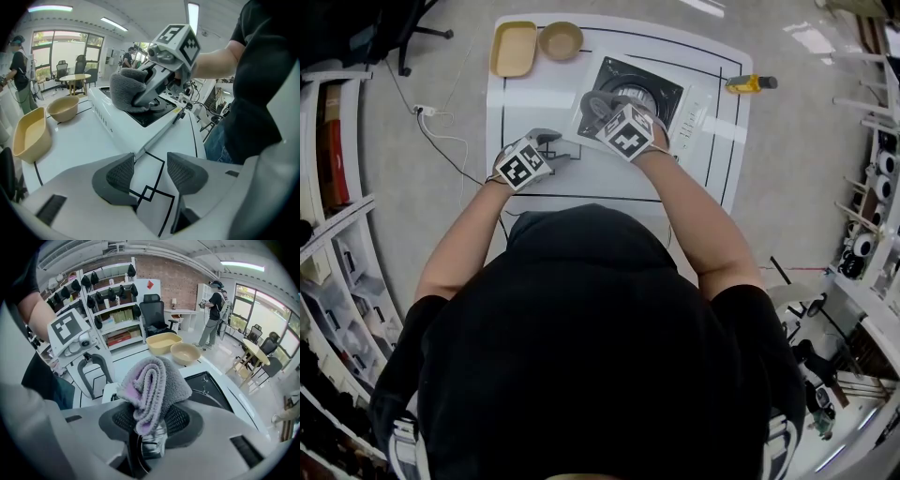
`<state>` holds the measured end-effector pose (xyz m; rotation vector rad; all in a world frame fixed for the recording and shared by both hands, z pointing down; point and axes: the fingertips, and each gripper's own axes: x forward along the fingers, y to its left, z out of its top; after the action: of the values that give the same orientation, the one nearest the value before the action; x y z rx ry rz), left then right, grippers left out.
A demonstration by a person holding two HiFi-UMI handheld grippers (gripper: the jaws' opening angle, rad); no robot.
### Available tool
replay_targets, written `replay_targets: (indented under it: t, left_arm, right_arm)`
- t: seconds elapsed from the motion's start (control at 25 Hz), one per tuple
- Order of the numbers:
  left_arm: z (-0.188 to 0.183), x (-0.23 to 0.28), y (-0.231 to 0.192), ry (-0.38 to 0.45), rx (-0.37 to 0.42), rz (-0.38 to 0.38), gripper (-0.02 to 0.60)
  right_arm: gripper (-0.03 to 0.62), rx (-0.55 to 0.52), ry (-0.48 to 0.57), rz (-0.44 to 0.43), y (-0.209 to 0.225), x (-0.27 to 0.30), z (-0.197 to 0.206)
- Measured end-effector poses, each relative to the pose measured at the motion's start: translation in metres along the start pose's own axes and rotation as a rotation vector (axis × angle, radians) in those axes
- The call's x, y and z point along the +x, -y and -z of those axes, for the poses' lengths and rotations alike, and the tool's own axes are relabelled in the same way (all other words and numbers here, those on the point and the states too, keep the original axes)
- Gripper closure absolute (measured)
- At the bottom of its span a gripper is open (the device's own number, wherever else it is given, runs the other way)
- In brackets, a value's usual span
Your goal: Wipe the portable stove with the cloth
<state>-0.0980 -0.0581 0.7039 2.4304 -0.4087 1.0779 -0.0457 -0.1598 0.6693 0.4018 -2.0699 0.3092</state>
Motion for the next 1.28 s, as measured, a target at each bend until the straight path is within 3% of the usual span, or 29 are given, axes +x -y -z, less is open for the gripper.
replay_targets:
  t: [0.4, 0.8, 1.04, 1.28]
  left_arm:
    - [0.001, 0.001, -0.004, -0.001, 0.000, 0.013, 0.341]
    - [0.000, 0.002, -0.007, 0.010, -0.011, 0.004, 0.341]
    - [-0.001, 0.002, -0.006, 0.009, -0.014, 0.003, 0.341]
    - [-0.001, 0.003, -0.005, 0.008, -0.014, 0.003, 0.341]
  right_arm:
    - [0.436, 0.168, 0.062, 0.039, 0.063, 0.009, -0.014]
    - [0.435, 0.298, 0.120, 0.023, 0.089, 0.009, -0.015]
    - [0.436, 0.498, 0.200, 0.023, 0.114, 0.001, -0.005]
    - [0.436, 0.515, 0.176, 0.068, 0.134, -0.013, 0.012]
